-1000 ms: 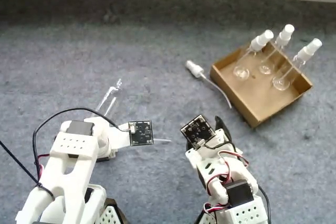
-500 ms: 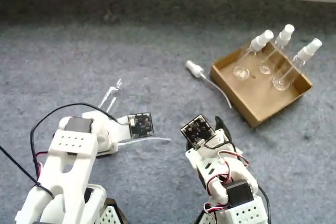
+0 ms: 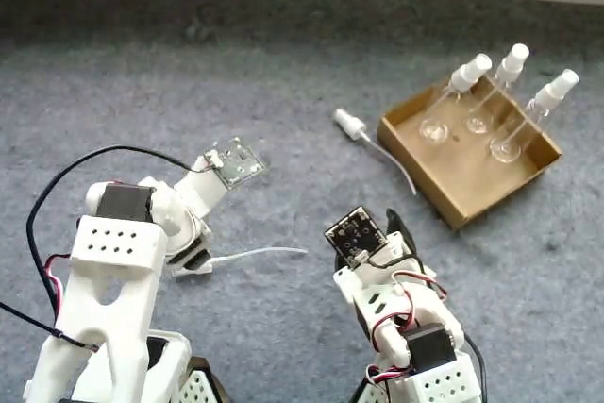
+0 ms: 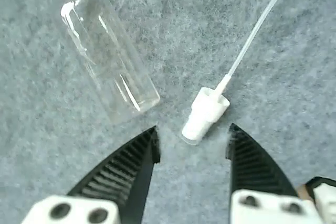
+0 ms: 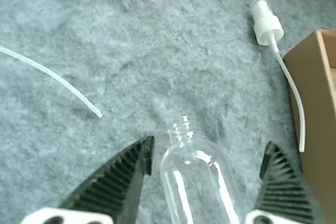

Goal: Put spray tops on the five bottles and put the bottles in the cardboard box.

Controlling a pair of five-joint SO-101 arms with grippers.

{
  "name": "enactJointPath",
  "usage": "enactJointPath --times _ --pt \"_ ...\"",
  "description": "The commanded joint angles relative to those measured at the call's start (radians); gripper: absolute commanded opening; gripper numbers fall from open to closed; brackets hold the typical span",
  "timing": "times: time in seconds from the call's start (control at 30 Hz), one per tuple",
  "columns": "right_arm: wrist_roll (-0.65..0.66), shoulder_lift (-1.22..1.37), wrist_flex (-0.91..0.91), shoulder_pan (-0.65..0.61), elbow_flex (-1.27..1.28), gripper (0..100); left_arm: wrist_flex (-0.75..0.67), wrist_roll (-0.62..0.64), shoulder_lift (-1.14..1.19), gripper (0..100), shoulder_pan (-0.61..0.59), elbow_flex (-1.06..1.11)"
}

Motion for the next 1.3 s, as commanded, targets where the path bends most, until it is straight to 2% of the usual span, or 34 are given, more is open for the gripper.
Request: enactJointPath --times 0.0,0.2,0.47,0.73,0.87,0.97,1.13,1.27 --pt "-0.006 -0.002 0.012 -0.002 -0.013 28.8 0.043 0.242 -0.027 17 -0.005 -0.056" --pt "-0.003 0.002 0.188 -0.002 -0.216 28.9 0.043 0.520 -0.027 17 -0.004 -0.062" --pt "0.064 0.004 0.271 0.007 -0.374 28.9 0.117 0.706 -0.028 17 -0.004 -0.061" --pt "0.120 0.018 0.271 0.154 -0.384 28.9 0.120 0.712 -0.028 17 -0.004 -0.053" --pt "0.120 0.173 0.271 0.186 -0.463 28.9 0.112 0.712 -0.028 17 -0.004 -0.053" --pt "0.118 0.341 0.271 0.188 -0.549 28.9 0.025 0.712 -0.028 17 -0.004 -0.015" --pt "0.123 0.584 0.271 0.186 -0.684 28.9 -0.221 0.713 -0.028 17 -0.005 0.193" --pt "0.215 0.760 0.288 0.183 -0.774 28.9 -0.276 0.713 -0.028 17 -0.012 0.251"
